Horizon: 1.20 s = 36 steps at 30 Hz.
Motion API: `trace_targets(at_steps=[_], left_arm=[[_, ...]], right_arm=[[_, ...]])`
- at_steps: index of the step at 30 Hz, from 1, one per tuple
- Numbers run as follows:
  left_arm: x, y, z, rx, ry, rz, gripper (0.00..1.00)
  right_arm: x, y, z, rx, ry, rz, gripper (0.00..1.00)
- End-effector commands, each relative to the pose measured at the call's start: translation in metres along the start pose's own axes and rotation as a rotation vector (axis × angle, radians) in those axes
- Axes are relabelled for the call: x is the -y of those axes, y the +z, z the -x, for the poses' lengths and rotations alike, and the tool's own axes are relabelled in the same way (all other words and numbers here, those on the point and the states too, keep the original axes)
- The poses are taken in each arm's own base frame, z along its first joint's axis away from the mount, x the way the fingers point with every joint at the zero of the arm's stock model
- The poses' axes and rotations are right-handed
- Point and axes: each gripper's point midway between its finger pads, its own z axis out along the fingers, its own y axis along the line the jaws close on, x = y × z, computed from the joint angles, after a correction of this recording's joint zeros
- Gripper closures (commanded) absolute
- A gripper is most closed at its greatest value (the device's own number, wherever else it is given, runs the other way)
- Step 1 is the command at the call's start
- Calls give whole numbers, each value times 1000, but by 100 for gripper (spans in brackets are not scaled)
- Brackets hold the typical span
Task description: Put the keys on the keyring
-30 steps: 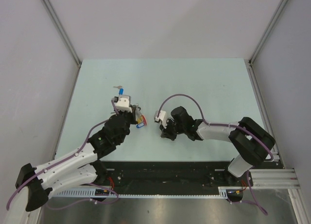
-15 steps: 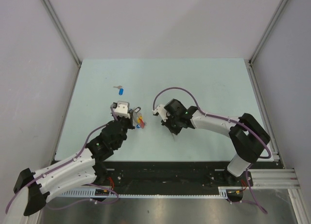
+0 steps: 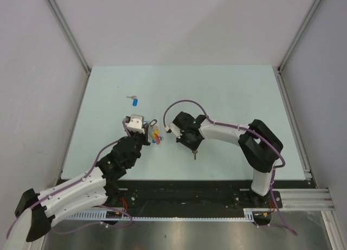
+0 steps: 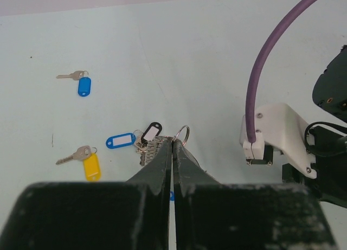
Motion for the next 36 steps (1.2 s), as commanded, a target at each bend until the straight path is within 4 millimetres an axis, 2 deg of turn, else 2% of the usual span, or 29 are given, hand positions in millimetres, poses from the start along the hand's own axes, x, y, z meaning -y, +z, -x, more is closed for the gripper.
trace_targets(at_steps=[1,5,7,9,11,17,18,20,21,22,24,26,27,28,30,36], left_arm=[[3,0,20,70,-23,-26,99],[4,-2,22,77,-35,-33,99],[5,-2,22,76,-40,-38,99],[6,-1,21,71,-41,-41,100],[7,-2,21,68,-44,-44,100],[8,-3,25,74,-64,-53,100],[9,-3,25,74,-65,-56,99],[10,-3,24,71,-68,-57,100],[10,-3,24,71,-69,-60,100],[10,-3,24,70,-71,-62,100],[11,-3,26,73,-75,-65,100],[12,-3,25,69,-78,-70,100],[13,-3,25,70,-80,-72,100],[13,-3,24,67,-80,-74,99],[14,-3,24,67,-83,-76,100],[15,-3,25,67,-89,-79,100]], right_arm=[[3,-7,16,28,16,-39,84],[3,-21,29,95,51,-47,69],[3,-31,36,139,62,-46,66],[1,-33,34,159,80,-46,65],[4,-40,41,233,107,-61,65],[4,-41,36,395,179,-83,65],[2,-36,31,424,179,-82,67],[1,-40,31,494,186,-77,71],[2,-45,42,575,189,-81,72],[-2,-38,26,572,193,-78,72],[0,-43,34,676,209,-86,73],[0,-39,20,702,216,-97,72],[1,-46,27,764,215,-102,72],[0,-39,17,758,217,-107,72],[4,-44,19,808,222,-124,73],[5,-35,10,832,214,-137,76]])
